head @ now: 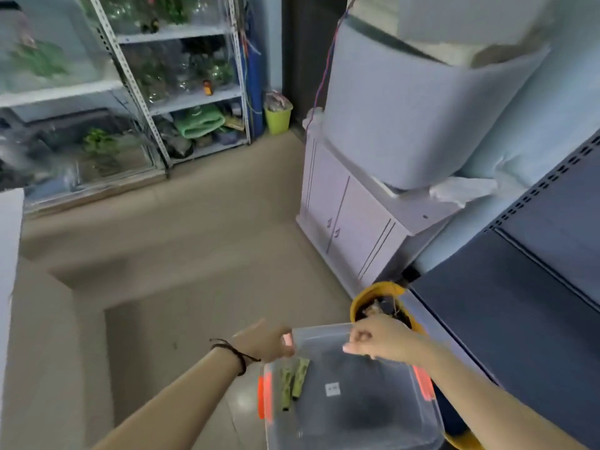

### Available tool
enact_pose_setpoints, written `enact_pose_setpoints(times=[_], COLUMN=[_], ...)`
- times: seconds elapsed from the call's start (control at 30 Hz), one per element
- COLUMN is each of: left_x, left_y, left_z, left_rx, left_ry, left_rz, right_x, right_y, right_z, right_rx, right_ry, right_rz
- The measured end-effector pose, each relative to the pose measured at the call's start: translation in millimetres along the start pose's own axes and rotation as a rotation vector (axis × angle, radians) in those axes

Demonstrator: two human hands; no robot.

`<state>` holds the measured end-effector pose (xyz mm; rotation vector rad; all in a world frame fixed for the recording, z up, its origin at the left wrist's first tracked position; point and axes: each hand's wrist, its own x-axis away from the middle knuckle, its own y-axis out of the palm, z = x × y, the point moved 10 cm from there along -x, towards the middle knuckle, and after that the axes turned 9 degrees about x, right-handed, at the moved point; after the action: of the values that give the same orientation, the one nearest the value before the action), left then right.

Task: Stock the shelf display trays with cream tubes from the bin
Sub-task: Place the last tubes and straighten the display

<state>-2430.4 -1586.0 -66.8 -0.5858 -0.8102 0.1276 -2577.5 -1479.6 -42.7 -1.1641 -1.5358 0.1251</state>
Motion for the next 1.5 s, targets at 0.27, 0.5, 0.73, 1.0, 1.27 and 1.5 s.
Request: enact_pose_setpoints(times=[0.27, 0.5, 0.73, 1.0, 1.27, 1.5], left_x=[-104.1, -169.8, -196.9, -212.4, -221.3, -233.5], left_y=[156.0, 230.5, 248.9, 254.5, 258.3, 248.3], left_z=[-97.0, -162.5, -197.3, -187.5, -199.5, -170.6], left_rx=[0.828, 1.003, 0.837, 0.449, 0.575, 0.721], left_ry=[-0.392, -0.614, -0.694, -0.617, -0.562, -0.391], left_rz=[0.235, 0.482, 0.507, 0.451, 0.472, 0.463], right_x=[-125.9, -223.5, -268.4, -287.9, -281.7, -261.8], right_y=[142.0, 246.1, 289.5, 302.1, 278.9, 260.9], right_z=[89.7, 144.1, 144.0, 132.1, 150.1, 178.8], right_rx=[-0.283, -0.505, -0.578, -0.479, -0.355, -0.42], right_ry=[0.207, 0.384, 0.42, 0.484, 0.481, 0.323], right_rz=[-0.05, -0.03, -0.013, 0.053, 0.129, 0.2])
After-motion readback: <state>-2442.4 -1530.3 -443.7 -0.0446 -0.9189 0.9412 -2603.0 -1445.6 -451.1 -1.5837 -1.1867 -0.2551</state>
